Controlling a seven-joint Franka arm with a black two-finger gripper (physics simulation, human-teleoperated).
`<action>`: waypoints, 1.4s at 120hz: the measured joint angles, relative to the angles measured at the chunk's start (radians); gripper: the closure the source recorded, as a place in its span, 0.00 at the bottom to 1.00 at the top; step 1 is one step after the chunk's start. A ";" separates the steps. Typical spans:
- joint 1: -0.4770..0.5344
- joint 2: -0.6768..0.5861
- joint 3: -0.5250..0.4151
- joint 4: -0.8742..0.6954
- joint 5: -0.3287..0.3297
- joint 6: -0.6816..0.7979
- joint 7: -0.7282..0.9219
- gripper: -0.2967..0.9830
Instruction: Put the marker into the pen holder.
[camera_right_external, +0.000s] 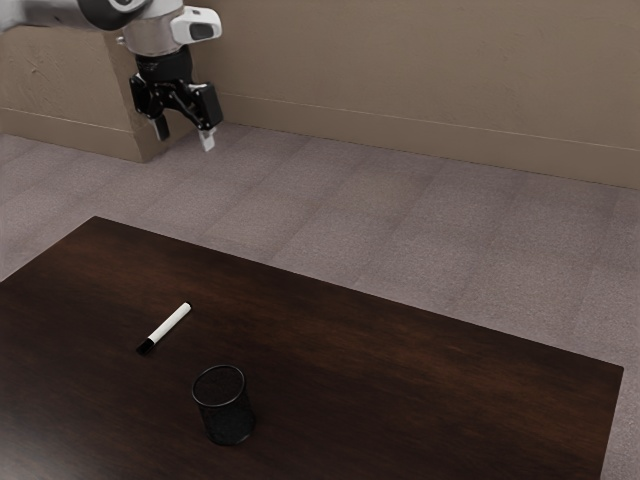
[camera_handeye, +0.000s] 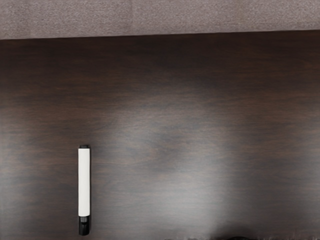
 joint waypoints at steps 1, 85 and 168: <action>0.000 0.000 0.000 0.000 0.000 0.000 0.001 0.23; 0.203 0.480 0.017 0.073 0.113 0.248 0.110 0.23; 0.070 0.504 0.155 -0.234 0.138 0.273 0.243 0.23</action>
